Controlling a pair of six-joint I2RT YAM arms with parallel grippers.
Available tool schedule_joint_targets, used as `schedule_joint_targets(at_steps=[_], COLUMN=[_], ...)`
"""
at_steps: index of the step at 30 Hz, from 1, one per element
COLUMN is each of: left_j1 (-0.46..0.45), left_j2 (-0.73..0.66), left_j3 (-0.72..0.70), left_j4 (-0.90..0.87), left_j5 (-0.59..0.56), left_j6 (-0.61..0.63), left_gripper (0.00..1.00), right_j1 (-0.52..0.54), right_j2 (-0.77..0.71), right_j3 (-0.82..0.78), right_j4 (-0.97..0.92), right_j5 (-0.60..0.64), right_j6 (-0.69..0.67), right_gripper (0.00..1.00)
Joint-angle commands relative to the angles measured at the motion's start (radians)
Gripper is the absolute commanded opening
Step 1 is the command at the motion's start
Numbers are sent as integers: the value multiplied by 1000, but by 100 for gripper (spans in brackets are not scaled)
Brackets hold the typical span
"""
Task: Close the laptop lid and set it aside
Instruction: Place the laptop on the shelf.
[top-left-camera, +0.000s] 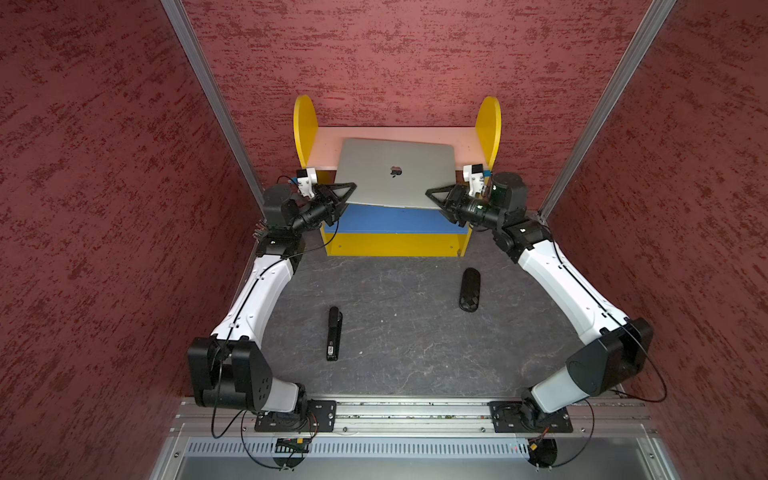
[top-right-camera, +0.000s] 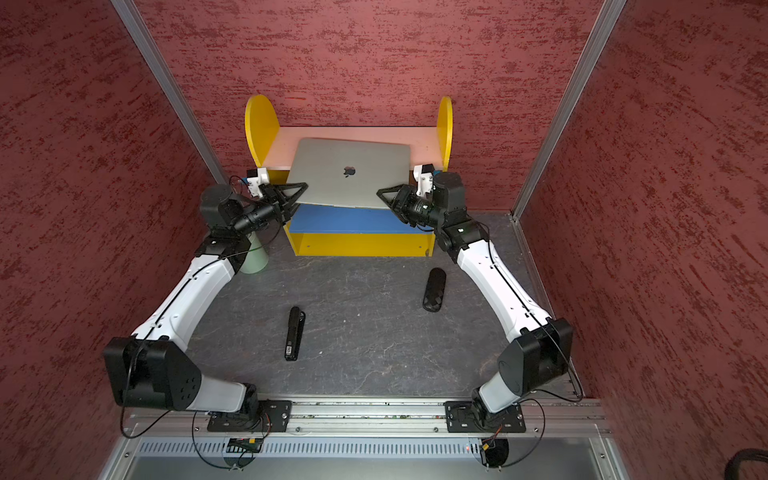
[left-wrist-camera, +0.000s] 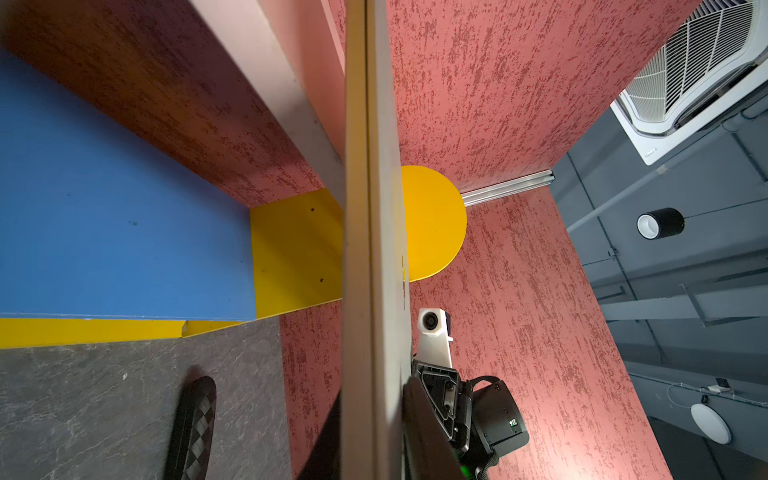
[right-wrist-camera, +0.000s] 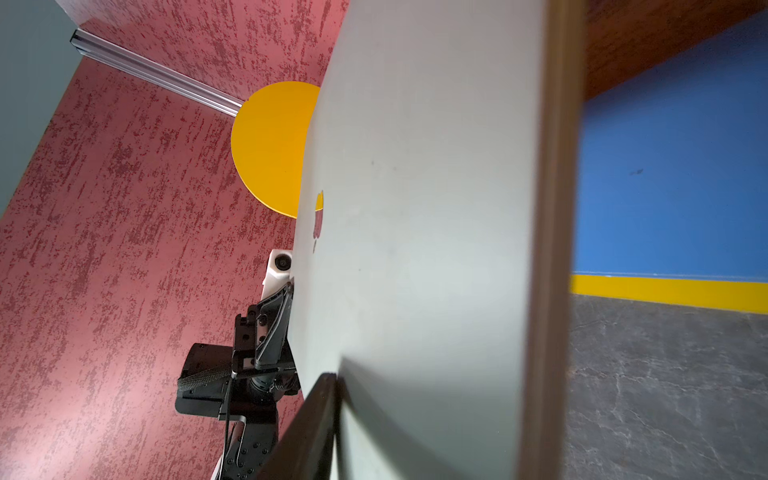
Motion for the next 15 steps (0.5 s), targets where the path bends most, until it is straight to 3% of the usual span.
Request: schedule_joint_targets(at_steps=[1, 15], left_j1=[-62, -51], left_j2=[16, 143], left_j3=[66, 181], left_j4=[83, 85], left_j5=[137, 137], left_j6=[67, 36], left_gripper=[21, 24], right_j1=[58, 20], right_j2=[42, 171], right_j3=[65, 242], right_j4=[-1, -71], right_j5=[-160, -164], right_j6=[-75, -61], right_gripper=[41, 46])
